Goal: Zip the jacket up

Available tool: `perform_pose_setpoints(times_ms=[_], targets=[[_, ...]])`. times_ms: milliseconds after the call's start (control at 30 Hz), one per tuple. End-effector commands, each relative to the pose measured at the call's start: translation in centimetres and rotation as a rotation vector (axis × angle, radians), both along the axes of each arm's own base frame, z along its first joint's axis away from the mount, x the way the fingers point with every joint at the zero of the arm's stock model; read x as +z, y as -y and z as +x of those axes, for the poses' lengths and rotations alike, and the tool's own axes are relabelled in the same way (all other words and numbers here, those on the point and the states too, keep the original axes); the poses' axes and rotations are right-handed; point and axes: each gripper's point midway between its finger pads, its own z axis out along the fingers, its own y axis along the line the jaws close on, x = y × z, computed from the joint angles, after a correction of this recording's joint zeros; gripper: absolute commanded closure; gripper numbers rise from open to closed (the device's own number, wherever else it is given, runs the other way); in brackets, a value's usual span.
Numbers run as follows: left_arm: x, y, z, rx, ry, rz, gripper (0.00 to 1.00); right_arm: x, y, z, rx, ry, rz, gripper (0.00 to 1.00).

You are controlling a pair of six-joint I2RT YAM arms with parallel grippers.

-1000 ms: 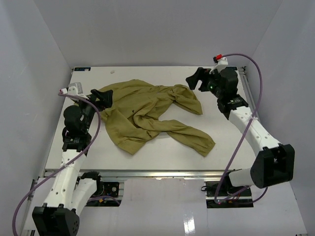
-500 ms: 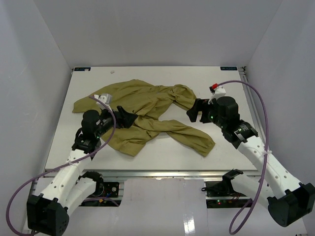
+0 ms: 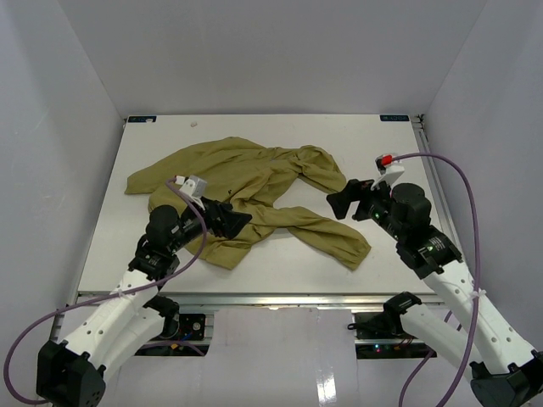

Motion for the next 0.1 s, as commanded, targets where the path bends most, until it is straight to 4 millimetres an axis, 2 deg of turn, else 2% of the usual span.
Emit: perform_pose_setpoints(times_ms=[0,67], targets=[[1.72,0.09,-0.70,-0.025,0.096,-0.033,0.02,1.02,-0.24,0.05,0.019,0.055,0.003,0.10],[1.69,0.07,-0.81,-0.026,0.103,-0.036,0.02,0.94,-0.81,-0.33,0.060,0.044,0.005,0.10]])
